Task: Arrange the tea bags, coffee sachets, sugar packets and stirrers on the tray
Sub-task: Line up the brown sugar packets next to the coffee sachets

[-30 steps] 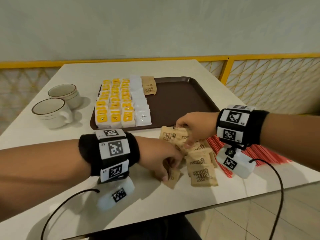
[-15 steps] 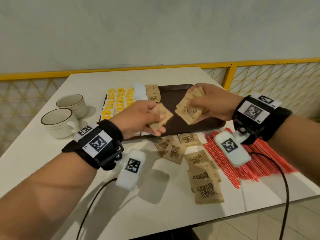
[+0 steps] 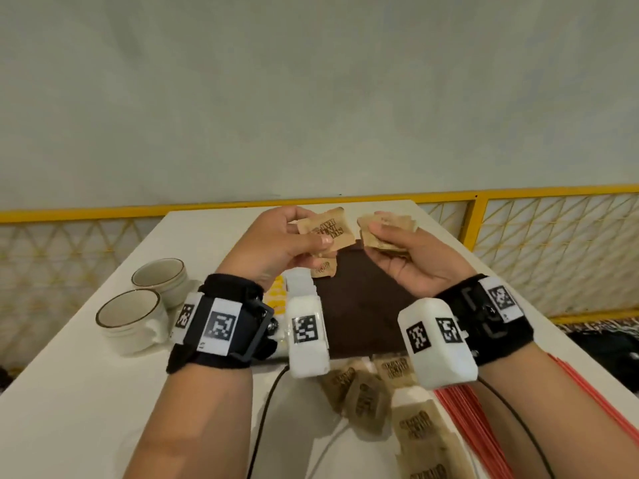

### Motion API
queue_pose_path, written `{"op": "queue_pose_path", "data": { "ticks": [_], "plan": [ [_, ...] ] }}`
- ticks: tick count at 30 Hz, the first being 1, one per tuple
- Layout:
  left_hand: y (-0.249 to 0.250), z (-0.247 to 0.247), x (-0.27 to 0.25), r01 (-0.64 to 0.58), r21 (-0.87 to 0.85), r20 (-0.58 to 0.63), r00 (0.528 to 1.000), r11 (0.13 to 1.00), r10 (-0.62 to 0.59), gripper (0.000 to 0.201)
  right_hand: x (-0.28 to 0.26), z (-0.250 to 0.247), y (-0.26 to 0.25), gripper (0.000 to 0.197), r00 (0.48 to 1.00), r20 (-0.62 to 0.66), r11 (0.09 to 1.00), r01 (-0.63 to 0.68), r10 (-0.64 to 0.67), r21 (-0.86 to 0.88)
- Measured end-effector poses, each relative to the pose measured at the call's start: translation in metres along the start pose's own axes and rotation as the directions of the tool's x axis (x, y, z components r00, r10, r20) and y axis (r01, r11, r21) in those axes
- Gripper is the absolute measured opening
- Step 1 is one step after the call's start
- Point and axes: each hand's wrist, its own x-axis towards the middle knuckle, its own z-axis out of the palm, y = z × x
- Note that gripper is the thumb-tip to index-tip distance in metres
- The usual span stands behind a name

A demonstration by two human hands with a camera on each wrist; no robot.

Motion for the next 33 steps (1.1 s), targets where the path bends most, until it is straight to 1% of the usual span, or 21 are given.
{"op": "queue_pose_path", "data": {
  "ticks": [2,4,6,7,8,10,12,13,14,15,17,19,20,22,24,25,27,29,31,32,33],
  "plan": [
    [-0.003,-0.003,0.001,-0.009,-0.017,-0.013,1.0,1.0,0.008,0.013,0.004,0.002,-0.006,0.012,0.999,0.019,0.999,0.045,-0.044,-0.027],
    [-0.007,-0.005,0.002,-0.001,-0.002,0.008,1.0,1.0,0.001,0.006,0.008,0.004,-0.011,0.012,0.997,0.03,0.996,0.072,-0.07,-0.059],
    [-0.01,-0.007,0.004,0.012,0.048,0.028,1.0,0.999,-0.014,0.014,0.009,0.008,-0.012,0.015,0.993,0.042,0.98,0.113,-0.108,-0.164],
    [-0.011,-0.009,0.005,0.013,0.086,0.033,0.999,0.996,-0.016,0.017,0.01,0.01,-0.011,0.015,0.989,0.054,0.954,0.145,-0.136,-0.263],
    [-0.011,-0.01,0.005,0.004,0.134,0.038,0.999,0.991,-0.009,0.018,0.01,0.012,-0.01,0.014,0.983,0.075,0.902,0.184,-0.168,-0.391],
    [-0.011,-0.011,0.004,-0.037,0.229,0.042,0.999,0.973,0.028,0.019,0.009,0.015,-0.008,0.017,0.967,0.145,0.732,0.254,-0.211,-0.632],
    [-0.01,-0.009,0.004,-0.1,0.29,0.026,0.995,0.952,0.097,0.02,0.007,0.017,-0.004,0.02,0.954,0.225,0.59,0.3,-0.199,-0.749],
    [-0.01,-0.008,0.004,-0.135,0.298,0.006,0.99,0.945,0.14,0.019,0.007,0.019,-0.001,0.02,0.952,0.24,0.559,0.307,-0.191,-0.771],
    [-0.01,-0.007,0.004,-0.163,0.29,-0.024,0.984,0.943,0.177,0.017,0.006,0.019,0.0,0.02,0.953,0.236,0.556,0.302,-0.188,-0.774],
    [-0.01,-0.006,0.005,-0.177,0.263,-0.056,0.979,0.948,0.198,0.015,0.005,0.02,0.001,0.018,0.957,0.221,0.584,0.289,-0.185,-0.758],
    [-0.01,-0.003,0.005,-0.155,0.196,-0.074,0.982,0.968,0.173,0.011,0.004,0.02,0.003,0.013,0.965,0.192,0.706,0.261,-0.177,-0.658],
    [-0.01,-0.001,0.003,-0.107,0.164,0.0,0.994,0.981,0.108,0.007,0.004,0.02,0.003,0.009,0.972,0.158,0.82,0.232,-0.174,-0.523],
    [-0.011,-0.001,0.003,-0.098,0.147,0.032,0.995,0.984,0.094,0.005,0.004,0.02,0.003,0.008,0.976,0.145,0.849,0.215,-0.165,-0.483],
    [-0.012,-0.002,0.003,-0.105,0.137,0.021,0.994,0.985,0.103,0.004,0.003,0.019,0.003,0.01,0.978,0.132,0.845,0.206,-0.162,-0.493],
    [-0.012,-0.006,0.005,-0.118,0.188,-0.009,0.992,0.975,0.122,0.007,0.001,0.017,0.002,0.021,0.971,0.138,0.809,0.24,-0.196,-0.537],
    [-0.012,-0.007,0.006,-0.127,0.224,-0.005,0.991,0.966,0.132,0.009,0.0,0.017,0.003,0.026,0.966,0.143,0.798,0.257,-0.214,-0.544],
    [-0.014,-0.007,0.006,-0.141,0.256,0.018,0.99,0.956,0.142,0.007,0.0,0.016,0.004,0.028,0.966,0.148,0.803,0.258,-0.211,-0.537],
    [-0.016,-0.001,0.005,-0.141,0.188,0.063,0.989,0.972,0.131,0.009,0.0,0.018,0.01,0.024,0.973,0.157,0.816,0.23,-0.172,-0.53],
    [-0.02,0.009,0.004,-0.132,0.07,0.123,0.985,0.989,0.123,0.014,-0.001,0.022,0.015,0.018,0.98,0.154,0.833,0.191,-0.129,-0.52],
    [-0.022,0.014,0.004,-0.125,0.013,0.112,0.986,0.992,0.123,0.015,-0.002,0.024,0.015,0.015,0.984,0.141,0.85,0.165,-0.108,-0.501],
    [-0.023,0.016,0.006,-0.117,-0.048,0.063,0.991,0.992,0.12,0.018,-0.002,0.025,0.014,0.013,0.989,0.119,0.875,0.13,-0.083,-0.467]
  ]
}}
